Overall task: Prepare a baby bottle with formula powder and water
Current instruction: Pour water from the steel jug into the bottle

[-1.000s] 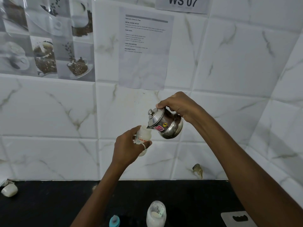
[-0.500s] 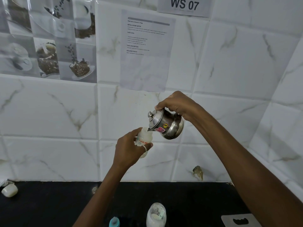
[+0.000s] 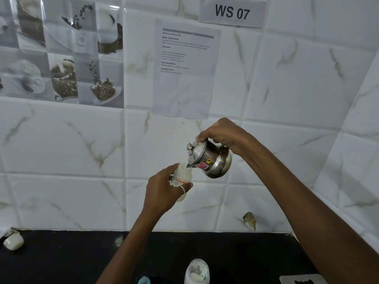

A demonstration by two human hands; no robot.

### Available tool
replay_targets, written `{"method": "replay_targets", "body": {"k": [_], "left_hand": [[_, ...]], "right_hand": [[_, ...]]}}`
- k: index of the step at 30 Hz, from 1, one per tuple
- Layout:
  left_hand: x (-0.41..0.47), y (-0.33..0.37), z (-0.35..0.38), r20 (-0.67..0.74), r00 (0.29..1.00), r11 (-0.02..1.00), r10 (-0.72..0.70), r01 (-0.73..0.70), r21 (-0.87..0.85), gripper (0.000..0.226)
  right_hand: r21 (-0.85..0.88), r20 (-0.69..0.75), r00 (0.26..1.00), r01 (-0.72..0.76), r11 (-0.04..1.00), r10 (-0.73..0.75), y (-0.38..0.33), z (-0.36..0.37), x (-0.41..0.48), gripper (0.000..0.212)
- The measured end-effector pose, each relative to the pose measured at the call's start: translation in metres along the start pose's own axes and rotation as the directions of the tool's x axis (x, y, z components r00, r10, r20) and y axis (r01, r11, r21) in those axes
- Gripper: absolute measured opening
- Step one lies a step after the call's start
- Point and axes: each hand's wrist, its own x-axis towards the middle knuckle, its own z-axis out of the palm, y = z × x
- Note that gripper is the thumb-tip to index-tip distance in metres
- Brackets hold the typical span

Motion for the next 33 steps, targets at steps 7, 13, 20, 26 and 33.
{"method": "replay_targets", "body": {"k": [7,13,20,26,33], "left_hand": [[0.000,-0.001,0.000,-0.006,1.000,1.000,-0.002,0.001,-0.014,0.070],[0.001,-0.002,0.001,-0.007,1.000,1.000,-0.008,0.008,-0.017,0.070],[0.002,-0.002,0.002,-0.002,1.000,1.000,-0.002,0.002,-0.016,0.072],[0.002,-0.004,0.001,-0.005,1.000,1.000,-0.001,0.001,-0.025,0.072],[0.001,-0.006,0.001,-0.007,1.000,1.000,0.006,-0.006,-0.020,0.071]], "right_hand": [[0.007,0.015,1.000,0.013,1.000,-0.013,-0.004,0.000,-0.004,0.031],[0.006,0.013,1.000,0.018,1.000,-0.018,-0.006,0.000,-0.004,0.031],[-0.017,0.007,1.000,0.016,1.000,-0.015,-0.006,0.000,0.000,0.036],[-0.026,0.017,1.000,0.009,1.000,-0.008,-0.008,0.001,0.000,0.040],[-0.031,0.024,1.000,0.010,0.999,-0.009,-0.011,0.002,-0.005,0.031]]}}
